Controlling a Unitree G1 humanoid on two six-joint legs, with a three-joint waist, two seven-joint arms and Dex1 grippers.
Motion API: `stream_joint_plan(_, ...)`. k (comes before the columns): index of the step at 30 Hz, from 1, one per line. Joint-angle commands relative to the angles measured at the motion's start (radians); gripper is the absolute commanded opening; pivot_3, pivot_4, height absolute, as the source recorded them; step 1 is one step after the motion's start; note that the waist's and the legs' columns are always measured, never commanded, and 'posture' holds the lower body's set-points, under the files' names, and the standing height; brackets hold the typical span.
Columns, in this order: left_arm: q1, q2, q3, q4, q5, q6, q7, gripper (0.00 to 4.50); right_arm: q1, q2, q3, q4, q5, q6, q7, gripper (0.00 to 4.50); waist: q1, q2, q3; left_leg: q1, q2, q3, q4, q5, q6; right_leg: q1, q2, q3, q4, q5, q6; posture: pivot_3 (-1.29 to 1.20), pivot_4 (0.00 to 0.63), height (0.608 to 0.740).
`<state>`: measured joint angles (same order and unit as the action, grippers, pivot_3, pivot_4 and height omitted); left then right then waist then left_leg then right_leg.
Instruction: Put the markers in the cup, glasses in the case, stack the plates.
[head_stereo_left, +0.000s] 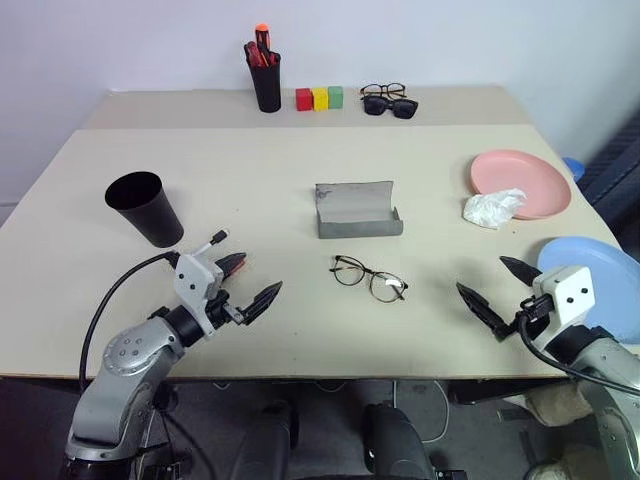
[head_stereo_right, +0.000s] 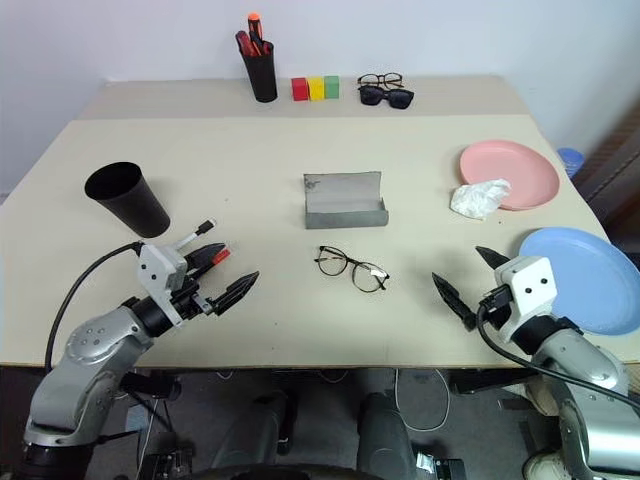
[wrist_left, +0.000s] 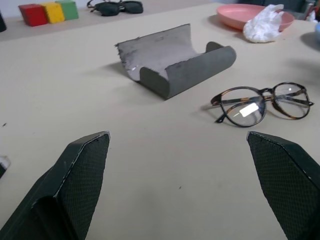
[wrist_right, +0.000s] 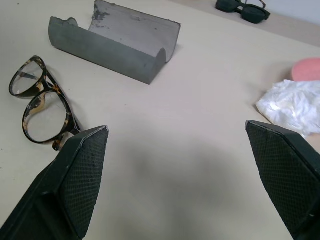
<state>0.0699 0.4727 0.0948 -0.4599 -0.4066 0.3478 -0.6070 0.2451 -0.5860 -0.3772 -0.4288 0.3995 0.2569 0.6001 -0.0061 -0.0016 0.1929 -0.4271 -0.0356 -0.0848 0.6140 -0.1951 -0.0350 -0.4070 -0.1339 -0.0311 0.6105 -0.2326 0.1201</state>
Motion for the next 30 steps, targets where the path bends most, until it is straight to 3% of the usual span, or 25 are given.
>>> stream_joint_plan(1,-0.003,0.016,0.016,-0.047,-0.021,0.012,-0.002,4.50,-0.006,0.001,-0.017,-0.041,0.016,0.000,-0.005,4.48,0.003,0.000,0.000,0.000,0.000,0.000,0.000,0.001,0.001,0.000,0.000,0.000,0.000,0.000,0.000,0.00,0.150,0.740)
stream_joint_plan(21,-0.014,0.002,0.016,-0.058,0.020,0.028,0.079,4.50,-0.027,-0.003,0.001,0.002,-0.004,-0.040,0.017,4.48,0.019,0.000,0.000,0.000,0.000,0.001,0.000,0.000,0.000,0.000,0.000,0.000,0.000,0.000,0.000,0.00,0.150,0.740)
stream_joint_plan(24,-0.046,-0.007,0.022,-0.079,0.037,0.145,0.186,4.50,-0.070,-0.011,0.021,0.013,-0.004,-0.093,0.060,4.48,0.019,0.000,0.000,0.000,0.000,0.001,0.000,0.000,0.000,0.000,0.000,0.000,0.000,0.000,0.000,0.00,0.150,0.740)
stream_joint_plan(26,-0.090,-0.009,0.053,-0.089,-0.026,0.277,0.234,4.50,-0.103,-0.008,0.048,-0.004,0.044,-0.147,0.143,4.48,0.018,-0.001,0.000,0.000,0.000,0.000,0.000,0.000,0.000,0.000,0.000,0.000,0.000,0.000,0.000,0.00,0.150,0.740)
stream_joint_plan(30,-0.235,0.128,0.035,-0.045,-0.045,0.546,0.219,4.50,-0.167,-0.025,0.117,-0.042,0.167,-0.124,0.290,4.48,0.018,-0.003,0.002,0.001,0.000,-0.001,0.001,0.001,0.002,0.001,0.002,-0.001,0.002,0.000,0.000,0.00,0.150,0.740)
